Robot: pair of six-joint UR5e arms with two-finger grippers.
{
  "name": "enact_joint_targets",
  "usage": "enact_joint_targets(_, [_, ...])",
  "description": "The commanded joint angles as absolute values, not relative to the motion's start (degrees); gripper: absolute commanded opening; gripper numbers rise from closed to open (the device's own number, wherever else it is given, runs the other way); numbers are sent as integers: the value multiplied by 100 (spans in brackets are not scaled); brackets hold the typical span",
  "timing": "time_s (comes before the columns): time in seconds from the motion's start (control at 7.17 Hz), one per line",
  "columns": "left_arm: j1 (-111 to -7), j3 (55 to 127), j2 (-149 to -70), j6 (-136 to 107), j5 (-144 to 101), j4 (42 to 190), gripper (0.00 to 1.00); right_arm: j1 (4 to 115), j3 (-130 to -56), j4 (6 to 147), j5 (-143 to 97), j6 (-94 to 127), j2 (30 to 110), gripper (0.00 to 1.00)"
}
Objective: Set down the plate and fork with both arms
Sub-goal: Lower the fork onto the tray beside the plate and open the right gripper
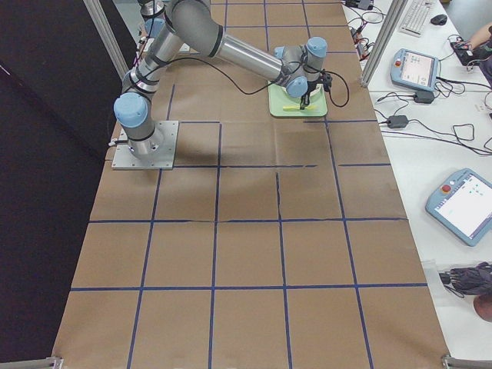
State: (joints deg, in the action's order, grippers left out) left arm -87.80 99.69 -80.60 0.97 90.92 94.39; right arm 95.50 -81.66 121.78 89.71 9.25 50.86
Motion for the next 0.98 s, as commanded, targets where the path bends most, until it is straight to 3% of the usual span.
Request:
enact_joint_targets(0.0, [-8780,9967,-8060,97,9088,9439,100,9562,-8139,12173,8982,932,5089,35])
enact_joint_targets(0.14, [-8780,9975,-8060,97,9088,9439,100,9545,-8130,12164,8991,914,5080,99])
enact_joint_targets(0.84, [-8780,9967,-8060,97,9088,9439,100,9117,-8183,11237,9000,160,6220,100])
